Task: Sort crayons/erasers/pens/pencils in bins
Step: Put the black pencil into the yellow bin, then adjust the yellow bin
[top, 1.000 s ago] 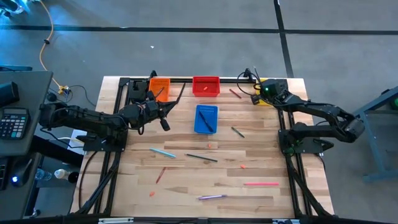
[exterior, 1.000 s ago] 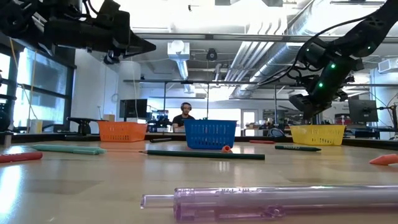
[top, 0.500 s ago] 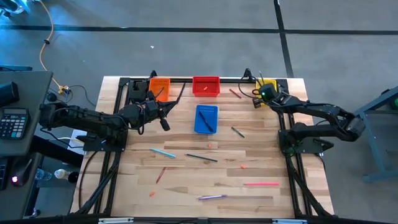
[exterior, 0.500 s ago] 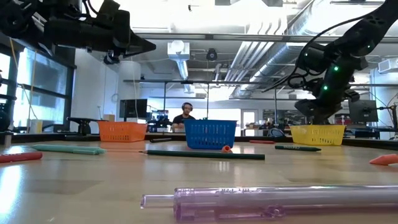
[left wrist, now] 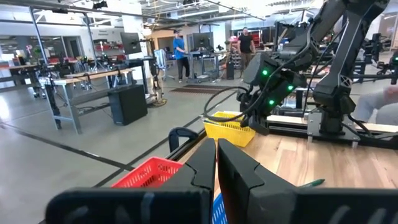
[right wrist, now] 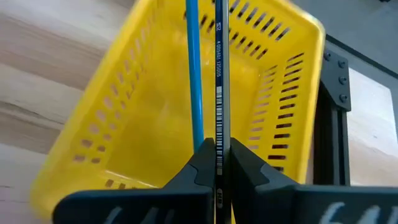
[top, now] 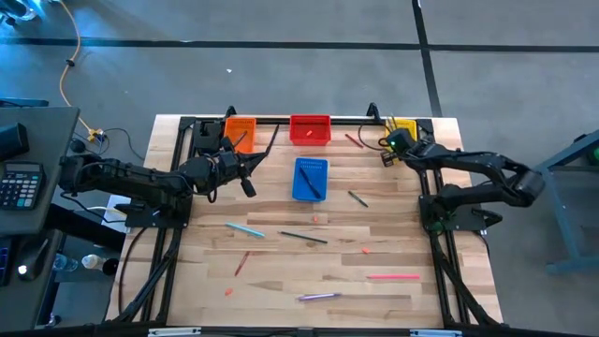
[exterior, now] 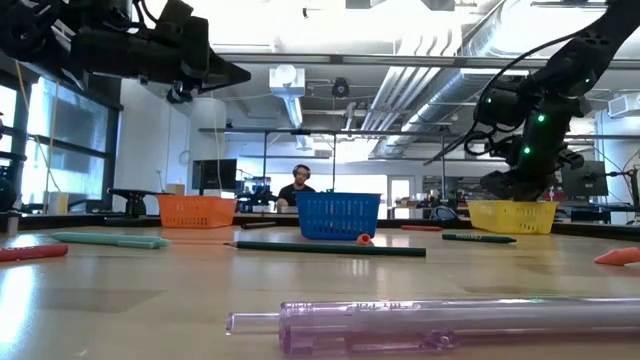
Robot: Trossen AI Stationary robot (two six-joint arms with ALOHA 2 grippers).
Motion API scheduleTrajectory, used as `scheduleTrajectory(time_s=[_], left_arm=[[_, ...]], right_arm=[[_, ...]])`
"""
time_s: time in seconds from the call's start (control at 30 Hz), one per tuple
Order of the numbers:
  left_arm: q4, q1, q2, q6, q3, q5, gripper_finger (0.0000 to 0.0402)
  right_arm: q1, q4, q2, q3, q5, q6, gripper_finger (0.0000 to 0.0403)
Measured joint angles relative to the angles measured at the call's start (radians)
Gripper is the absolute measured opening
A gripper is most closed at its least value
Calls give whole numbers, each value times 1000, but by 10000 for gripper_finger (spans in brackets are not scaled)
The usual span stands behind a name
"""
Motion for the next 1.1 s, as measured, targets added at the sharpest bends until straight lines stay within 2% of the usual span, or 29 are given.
scheduleTrajectory(time_s=[0.3, 0.73, 1.1], left_arm=[[0, 0, 0, 7, 0, 0, 7], [0, 0, 0, 7, 0, -1, 7], [0, -1, 0, 7, 0, -3, 7]], right_arm=[[0, 9, 21, 0, 3, 3, 6], [0, 8, 21, 0, 0, 4, 96], [0, -48, 18, 36, -7, 2, 110]])
